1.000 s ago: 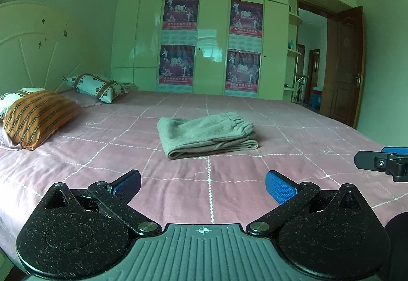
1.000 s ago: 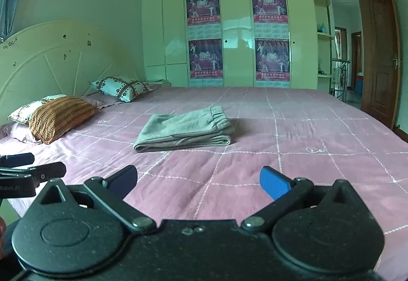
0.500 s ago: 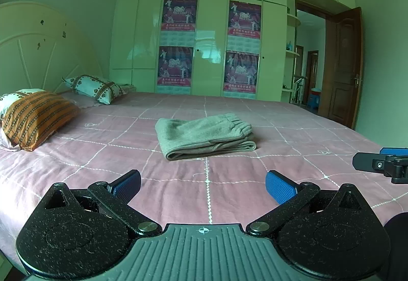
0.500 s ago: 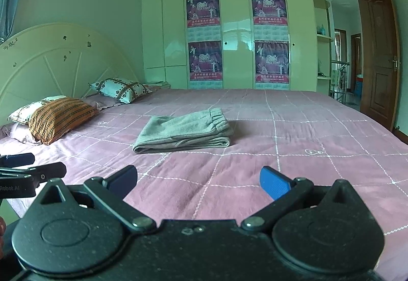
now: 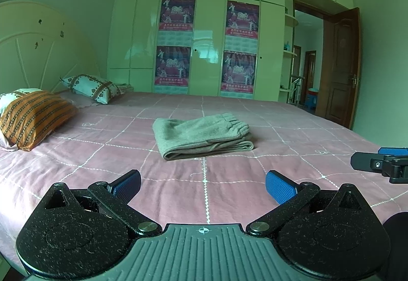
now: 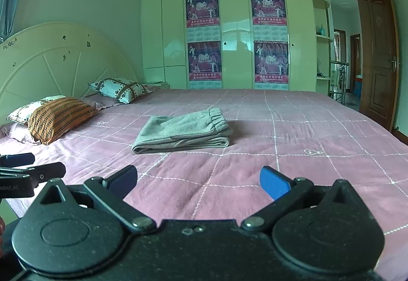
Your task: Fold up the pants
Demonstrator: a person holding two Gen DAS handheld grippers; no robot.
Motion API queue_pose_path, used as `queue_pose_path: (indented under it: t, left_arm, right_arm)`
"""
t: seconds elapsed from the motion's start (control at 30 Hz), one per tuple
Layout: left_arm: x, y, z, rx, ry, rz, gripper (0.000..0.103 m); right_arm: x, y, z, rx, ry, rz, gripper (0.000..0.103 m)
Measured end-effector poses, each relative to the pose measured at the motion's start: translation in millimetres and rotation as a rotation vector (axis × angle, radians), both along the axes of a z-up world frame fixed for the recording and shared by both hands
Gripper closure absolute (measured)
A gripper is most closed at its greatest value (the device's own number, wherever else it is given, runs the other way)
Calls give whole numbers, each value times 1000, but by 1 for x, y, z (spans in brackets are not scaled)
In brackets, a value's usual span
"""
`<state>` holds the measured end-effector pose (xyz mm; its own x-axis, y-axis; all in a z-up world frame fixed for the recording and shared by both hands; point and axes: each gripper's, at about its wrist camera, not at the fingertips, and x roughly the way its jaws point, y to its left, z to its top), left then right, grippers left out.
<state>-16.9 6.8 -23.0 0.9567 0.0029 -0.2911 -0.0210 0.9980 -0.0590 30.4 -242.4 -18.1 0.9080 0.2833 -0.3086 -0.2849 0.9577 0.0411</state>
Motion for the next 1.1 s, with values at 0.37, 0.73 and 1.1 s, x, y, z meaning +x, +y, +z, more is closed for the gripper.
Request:
queue_pose_path:
  t: [0.37, 0.73, 1.1]
  left_arm:
    - [0, 0, -1, 0, -1, -4, 0]
    - [0, -1, -1, -1, 0, -7, 0]
    - [0, -2, -1, -1, -7, -8, 0]
  right_arm:
    - [0, 2, -1, -7, 6, 2, 6]
    - [0, 3, -1, -13, 2, 5, 6]
    - [0, 3, -1, -15, 1, 4, 6]
